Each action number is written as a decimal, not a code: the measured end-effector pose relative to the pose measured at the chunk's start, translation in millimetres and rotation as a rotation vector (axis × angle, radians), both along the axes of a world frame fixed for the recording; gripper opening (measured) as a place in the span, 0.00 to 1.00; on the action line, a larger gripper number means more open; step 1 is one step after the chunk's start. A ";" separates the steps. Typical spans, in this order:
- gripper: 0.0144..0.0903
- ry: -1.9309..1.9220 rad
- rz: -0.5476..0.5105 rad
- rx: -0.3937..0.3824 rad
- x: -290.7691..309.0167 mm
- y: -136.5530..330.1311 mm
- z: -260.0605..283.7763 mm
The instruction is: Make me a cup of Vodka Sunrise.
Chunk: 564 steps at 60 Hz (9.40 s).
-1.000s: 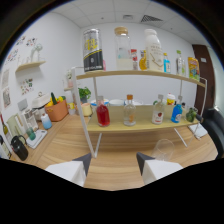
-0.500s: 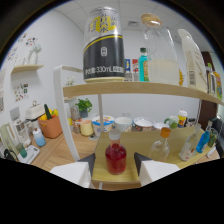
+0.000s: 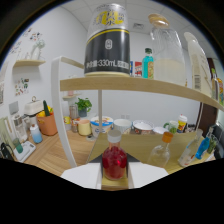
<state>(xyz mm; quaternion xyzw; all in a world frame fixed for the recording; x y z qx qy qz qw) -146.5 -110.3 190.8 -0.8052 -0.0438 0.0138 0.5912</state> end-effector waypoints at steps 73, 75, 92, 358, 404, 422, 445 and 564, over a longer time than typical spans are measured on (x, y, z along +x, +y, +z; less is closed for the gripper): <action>0.26 1.800 -0.165 -0.125 104.6 -92.5 19.2; 0.27 1.875 -0.169 -0.123 106.7 -91.2 22.2; 0.26 2.321 -0.132 -0.064 132.5 -88.4 48.3; 0.48 0.123 -0.097 0.134 323.3 -101.9 158.5; 0.48 -0.675 -0.053 -0.020 277.5 -96.5 10.5; 0.48 -1.380 0.176 -0.003 251.4 -91.9 -1.4; 0.48 -1.820 0.321 0.041 240.8 -90.2 -14.2; 0.93 -0.015 -0.208 -0.179 417.1 -138.9 -108.4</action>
